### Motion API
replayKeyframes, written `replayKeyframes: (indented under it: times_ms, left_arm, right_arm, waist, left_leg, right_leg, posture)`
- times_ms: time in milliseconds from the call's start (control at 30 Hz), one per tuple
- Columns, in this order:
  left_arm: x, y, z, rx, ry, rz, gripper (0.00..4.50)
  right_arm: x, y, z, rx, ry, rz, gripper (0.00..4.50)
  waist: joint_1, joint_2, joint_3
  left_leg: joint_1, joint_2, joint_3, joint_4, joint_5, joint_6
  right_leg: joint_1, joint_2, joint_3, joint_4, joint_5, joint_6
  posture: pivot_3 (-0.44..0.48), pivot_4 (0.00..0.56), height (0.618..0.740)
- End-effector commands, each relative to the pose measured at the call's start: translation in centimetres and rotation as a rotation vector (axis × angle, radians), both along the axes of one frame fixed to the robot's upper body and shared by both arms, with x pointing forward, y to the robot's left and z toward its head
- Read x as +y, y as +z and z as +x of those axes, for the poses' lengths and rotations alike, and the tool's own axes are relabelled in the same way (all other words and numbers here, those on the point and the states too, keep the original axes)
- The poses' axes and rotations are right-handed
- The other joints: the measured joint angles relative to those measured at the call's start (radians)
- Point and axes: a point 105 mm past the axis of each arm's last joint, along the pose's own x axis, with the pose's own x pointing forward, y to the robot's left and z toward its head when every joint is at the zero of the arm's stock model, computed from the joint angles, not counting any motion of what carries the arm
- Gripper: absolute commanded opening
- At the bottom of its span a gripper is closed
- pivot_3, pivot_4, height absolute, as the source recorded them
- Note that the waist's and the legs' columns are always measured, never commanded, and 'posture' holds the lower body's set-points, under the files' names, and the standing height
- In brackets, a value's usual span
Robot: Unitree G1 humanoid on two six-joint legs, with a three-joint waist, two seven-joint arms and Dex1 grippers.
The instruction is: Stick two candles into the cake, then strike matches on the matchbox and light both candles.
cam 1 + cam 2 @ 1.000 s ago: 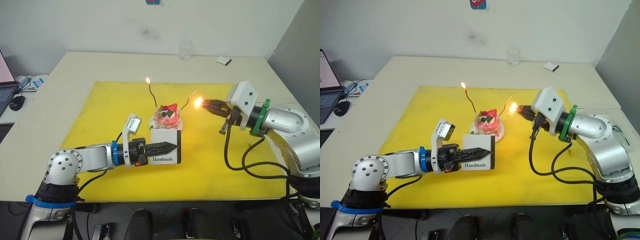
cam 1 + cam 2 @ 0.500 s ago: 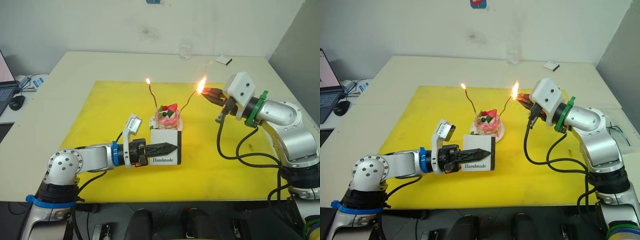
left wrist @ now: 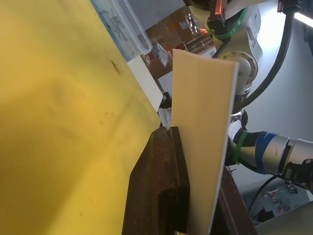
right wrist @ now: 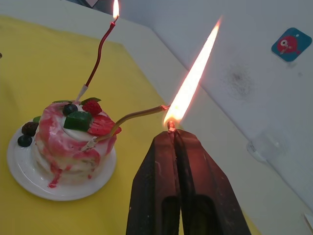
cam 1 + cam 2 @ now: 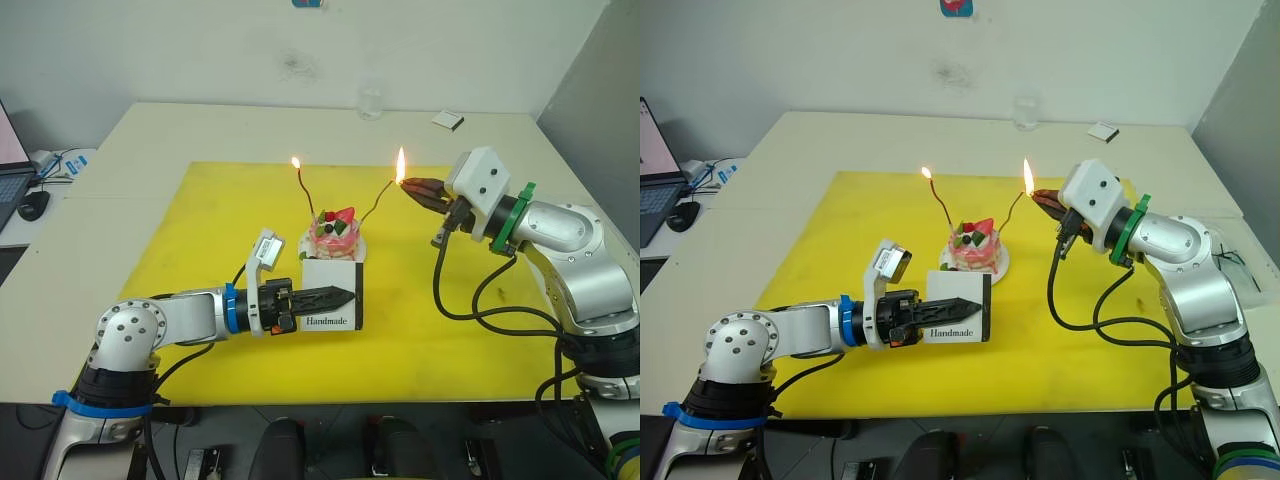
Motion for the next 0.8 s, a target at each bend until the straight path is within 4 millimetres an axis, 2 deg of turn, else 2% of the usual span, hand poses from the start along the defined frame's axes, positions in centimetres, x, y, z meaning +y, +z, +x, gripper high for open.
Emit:
replayKeyframes:
  times_ms: [33,233,333,400,533,600,633,733,800]
  left_arm:
    - [-0.4,1.1,-0.2,-0.044,-0.019,-0.025,0.0]
    - [-0.4,1.1,-0.1,-0.046,-0.02,-0.026,0.0]
    - [-0.4,1.2,-0.1,-0.048,-0.02,-0.027,0.0]
    - [-0.4,1.1,-0.2,-0.048,-0.018,-0.028,0.0]
    - [-0.4,1.0,-0.3,-0.047,-0.012,-0.03,0.0]
    - [-0.4,0.9,-0.5,-0.044,-0.014,-0.031,0.0]
    - [-0.5,0.9,-0.6,-0.043,-0.018,-0.031,0.0]
    - [-0.8,0.8,-0.7,-0.04,-0.027,-0.038,0.0]
    - [-1.1,0.8,-0.7,-0.04,-0.031,-0.048,0.0]
  right_arm:
    - [-0.4,0.2,-0.5,-0.032,-0.011,-0.027,0.05]
    - [-1.5,-1.0,-0.7,0.004,-0.05,-0.042,0.05]
    - [-3.2,-1.7,-0.5,0.061,-0.151,0.007,0.05]
    - [-4.8,-2.0,-0.3,0.127,-0.279,0.122,0.05]
    - [-9.0,-2.0,-0.4,0.178,-0.585,0.352,0.05]
    - [-11.9,-2.1,-0.4,0.159,-0.765,0.423,0.05]
    - [-14.1,-2.1,-0.5,0.138,-0.884,0.456,0.05]
    - [-19.4,-2.9,-1.2,0.101,-1.134,0.459,0.05]
    - [-22.0,-3.7,-1.5,0.105,-1.233,0.43,0.05]
  waist:
    - [0.0,0.0,0.0]
    - [0.0,0.0,0.0]
    - [0.0,0.0,0.0]
    - [0.001,0.0,0.0]
    - [0.002,0.0,0.0]
    - [0.002,0.0,0.0]
    - [0.002,0.0,0.0]
    - [0.003,0.0,0.0]
    - [0.006,0.0,0.0]
  left_leg:
    - [0.0,0.0,0.0,0.0,0.0,0.0]
    - [0.0,0.0,0.0,0.0,0.0,0.0]
    - [0.0,0.0,0.0,0.0,0.0,0.0]
    - [0.0,0.0,0.0,0.0,0.0,0.0]
    - [0.0,0.0,0.0,0.0,0.0,0.0]
    - [0.0,0.0,0.0,0.0,0.0,0.0]
    - [0.0,0.0,0.0,0.0,0.0,0.0]
    - [0.0,-0.001,0.001,0.0,0.0,0.0]
    - [0.0,-0.001,0.001,0.0,0.0,0.0]
  right_leg:
    - [0.0,0.0,0.0,0.0,0.0,0.0]
    - [0.0,0.0,0.0,0.0,0.0,0.0]
    - [0.0,0.0,0.0,0.0,0.0,0.0]
    - [0.0,0.0,0.0,0.0,0.0,0.0]
    - [0.0,0.0,0.001,0.001,0.0,0.0]
    - [0.0,0.0,0.001,0.001,0.0,0.0]
    - [0.0,0.0,0.001,0.001,0.0,0.0]
    - [0.0,-0.001,0.001,0.001,0.0,0.0]
    - [0.0,-0.001,0.0,0.0,0.0,0.0]
  posture:
    - [0.0,0.15,0.74]
    - [0.0,0.15,0.74]
    - [0.0,0.15,0.74]
    - [0.0,0.15,0.74]
    - [0.0,0.15,0.74]
    - [0.0,0.15,0.74]
    - [0.0,0.15,0.74]
    - [0.0,0.15,0.74]
    - [0.0,0.15,0.74]
